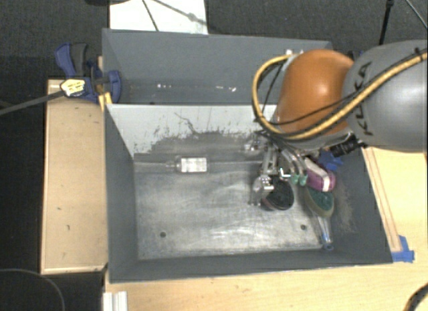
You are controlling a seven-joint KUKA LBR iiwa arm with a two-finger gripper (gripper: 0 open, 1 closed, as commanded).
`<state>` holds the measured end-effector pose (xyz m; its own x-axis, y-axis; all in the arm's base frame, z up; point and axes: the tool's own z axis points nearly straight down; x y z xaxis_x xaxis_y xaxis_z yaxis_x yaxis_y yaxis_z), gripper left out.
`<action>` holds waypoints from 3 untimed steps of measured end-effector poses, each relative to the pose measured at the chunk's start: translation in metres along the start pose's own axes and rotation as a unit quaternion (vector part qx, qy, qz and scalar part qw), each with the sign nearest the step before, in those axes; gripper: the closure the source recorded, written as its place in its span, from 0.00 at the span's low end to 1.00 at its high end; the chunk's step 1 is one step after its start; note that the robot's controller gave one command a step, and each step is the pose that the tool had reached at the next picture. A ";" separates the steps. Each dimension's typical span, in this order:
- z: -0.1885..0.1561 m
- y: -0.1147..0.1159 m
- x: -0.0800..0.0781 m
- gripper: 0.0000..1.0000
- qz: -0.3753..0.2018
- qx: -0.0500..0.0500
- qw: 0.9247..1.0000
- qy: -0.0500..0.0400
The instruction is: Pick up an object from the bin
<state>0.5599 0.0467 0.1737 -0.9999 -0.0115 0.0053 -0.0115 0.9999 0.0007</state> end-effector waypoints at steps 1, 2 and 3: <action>0.063 -0.058 -0.018 0.00 -0.119 0.001 0.993 -0.001; 0.098 -0.106 -0.023 0.00 -0.045 0.001 0.999 -0.001; 0.096 -0.105 -0.025 1.00 -0.044 0.000 0.999 -0.004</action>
Offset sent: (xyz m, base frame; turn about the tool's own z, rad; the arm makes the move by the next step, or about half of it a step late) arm 0.0190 -0.0553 -0.0622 -0.2427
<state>0.5858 -0.0577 0.0776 -0.9950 -0.1000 -0.0026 -0.1000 0.9950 0.0005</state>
